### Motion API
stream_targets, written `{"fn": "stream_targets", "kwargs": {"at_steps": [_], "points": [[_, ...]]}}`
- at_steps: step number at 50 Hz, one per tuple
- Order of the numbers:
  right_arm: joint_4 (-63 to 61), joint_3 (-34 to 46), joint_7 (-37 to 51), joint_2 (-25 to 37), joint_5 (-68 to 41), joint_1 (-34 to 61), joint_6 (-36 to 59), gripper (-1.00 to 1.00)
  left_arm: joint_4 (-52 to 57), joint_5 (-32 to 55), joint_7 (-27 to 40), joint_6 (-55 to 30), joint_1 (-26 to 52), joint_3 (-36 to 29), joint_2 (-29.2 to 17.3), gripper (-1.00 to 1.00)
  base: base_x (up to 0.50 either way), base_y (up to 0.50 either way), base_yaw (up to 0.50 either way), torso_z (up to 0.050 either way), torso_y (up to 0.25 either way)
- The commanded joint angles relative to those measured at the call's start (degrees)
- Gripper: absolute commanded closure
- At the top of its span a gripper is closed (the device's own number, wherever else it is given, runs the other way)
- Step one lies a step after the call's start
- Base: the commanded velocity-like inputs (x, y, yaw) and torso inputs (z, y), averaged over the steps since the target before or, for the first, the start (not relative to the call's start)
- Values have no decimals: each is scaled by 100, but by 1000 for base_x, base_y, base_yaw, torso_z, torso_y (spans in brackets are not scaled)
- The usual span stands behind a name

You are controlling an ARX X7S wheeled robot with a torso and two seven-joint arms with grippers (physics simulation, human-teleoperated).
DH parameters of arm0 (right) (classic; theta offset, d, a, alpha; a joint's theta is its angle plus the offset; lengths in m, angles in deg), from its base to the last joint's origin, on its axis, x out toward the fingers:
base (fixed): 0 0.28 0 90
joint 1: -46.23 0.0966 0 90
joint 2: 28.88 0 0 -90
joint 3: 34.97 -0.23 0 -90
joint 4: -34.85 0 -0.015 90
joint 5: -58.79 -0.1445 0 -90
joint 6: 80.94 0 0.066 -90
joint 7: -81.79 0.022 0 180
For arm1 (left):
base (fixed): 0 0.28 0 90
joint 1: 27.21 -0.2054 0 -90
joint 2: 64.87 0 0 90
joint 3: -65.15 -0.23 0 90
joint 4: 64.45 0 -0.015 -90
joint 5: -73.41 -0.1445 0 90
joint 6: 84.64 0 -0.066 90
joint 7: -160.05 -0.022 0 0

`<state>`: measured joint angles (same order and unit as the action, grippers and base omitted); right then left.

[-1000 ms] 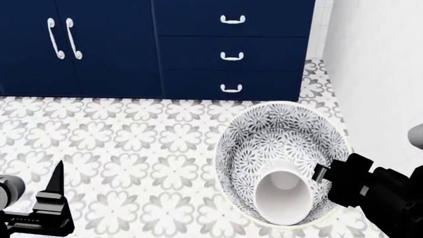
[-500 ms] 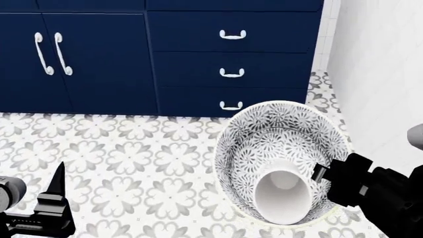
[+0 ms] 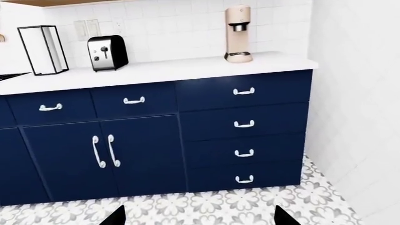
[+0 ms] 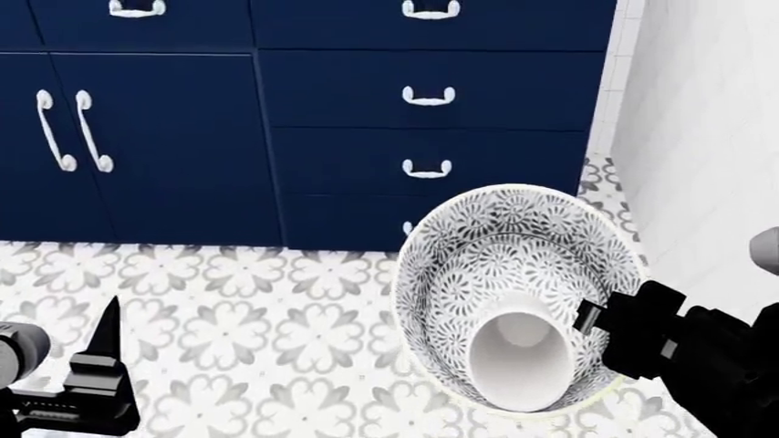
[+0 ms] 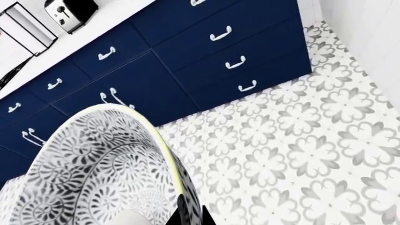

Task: Place the cup inside the bowl on the dining table and move the bowl to any counter.

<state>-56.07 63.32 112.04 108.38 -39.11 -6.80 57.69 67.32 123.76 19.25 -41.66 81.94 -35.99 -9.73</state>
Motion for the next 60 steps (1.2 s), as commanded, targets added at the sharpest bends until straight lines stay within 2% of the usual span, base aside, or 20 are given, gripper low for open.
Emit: {"fn": "stream_targets", "kwargs": {"at_steps": [1,45,60], "points": [[-22,-76,-93,2,-37,45,-62,100,-3,8,22,19,-12,15,-17,-100,500,3,0,0,0],[-34,-59,-153,0,-14,15,-122,100,-30,11,49,95,-41,0,-69,-100,500,21,0,0,2],[-48,-54,-149,28,-4,4,-129,100,-47,11,45,130,-68,7,-102,-100,499,151,0,1,3]]}}
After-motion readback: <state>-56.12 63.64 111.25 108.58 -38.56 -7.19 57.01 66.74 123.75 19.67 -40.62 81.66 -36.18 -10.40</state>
